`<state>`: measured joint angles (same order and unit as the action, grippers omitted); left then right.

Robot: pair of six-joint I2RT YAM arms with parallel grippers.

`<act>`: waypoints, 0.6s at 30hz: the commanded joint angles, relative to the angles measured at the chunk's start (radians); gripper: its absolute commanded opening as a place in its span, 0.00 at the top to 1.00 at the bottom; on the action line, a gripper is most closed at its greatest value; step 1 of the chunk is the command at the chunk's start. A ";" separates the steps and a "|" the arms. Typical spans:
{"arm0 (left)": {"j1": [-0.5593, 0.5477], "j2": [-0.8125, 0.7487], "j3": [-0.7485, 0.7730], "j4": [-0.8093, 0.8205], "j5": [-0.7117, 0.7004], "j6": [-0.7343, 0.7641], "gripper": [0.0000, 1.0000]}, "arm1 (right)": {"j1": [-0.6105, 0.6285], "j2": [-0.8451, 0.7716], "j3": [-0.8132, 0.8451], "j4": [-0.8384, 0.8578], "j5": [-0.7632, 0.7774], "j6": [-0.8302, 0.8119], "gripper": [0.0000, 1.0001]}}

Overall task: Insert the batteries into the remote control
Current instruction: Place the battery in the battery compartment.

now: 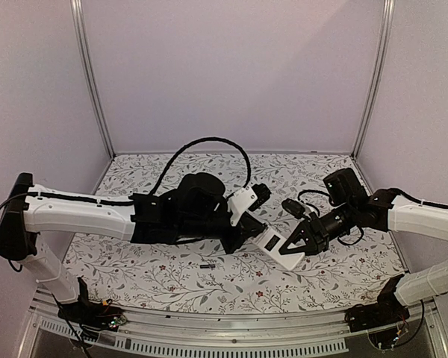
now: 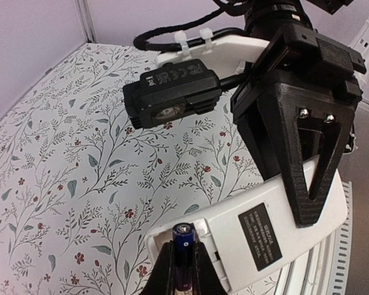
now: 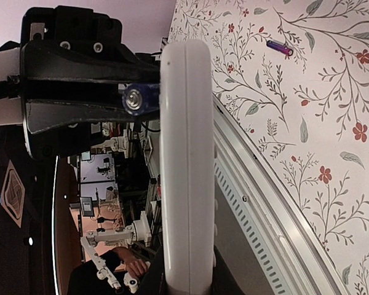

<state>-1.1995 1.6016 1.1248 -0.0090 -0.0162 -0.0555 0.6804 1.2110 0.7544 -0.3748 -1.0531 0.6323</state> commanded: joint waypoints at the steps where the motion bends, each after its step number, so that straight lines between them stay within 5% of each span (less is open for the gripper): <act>1: -0.005 -0.017 -0.008 -0.079 -0.041 0.014 0.92 | 0.004 -0.024 0.030 0.010 -0.022 -0.008 1.00; 18: -0.005 0.004 0.030 -0.137 -0.077 0.011 0.79 | 0.005 -0.010 0.051 -0.044 -0.013 -0.048 1.00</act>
<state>-1.1999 1.5990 1.1423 -0.0826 -0.0608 -0.0509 0.6807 1.2110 0.7658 -0.4034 -1.0454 0.6247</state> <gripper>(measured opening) 0.205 0.151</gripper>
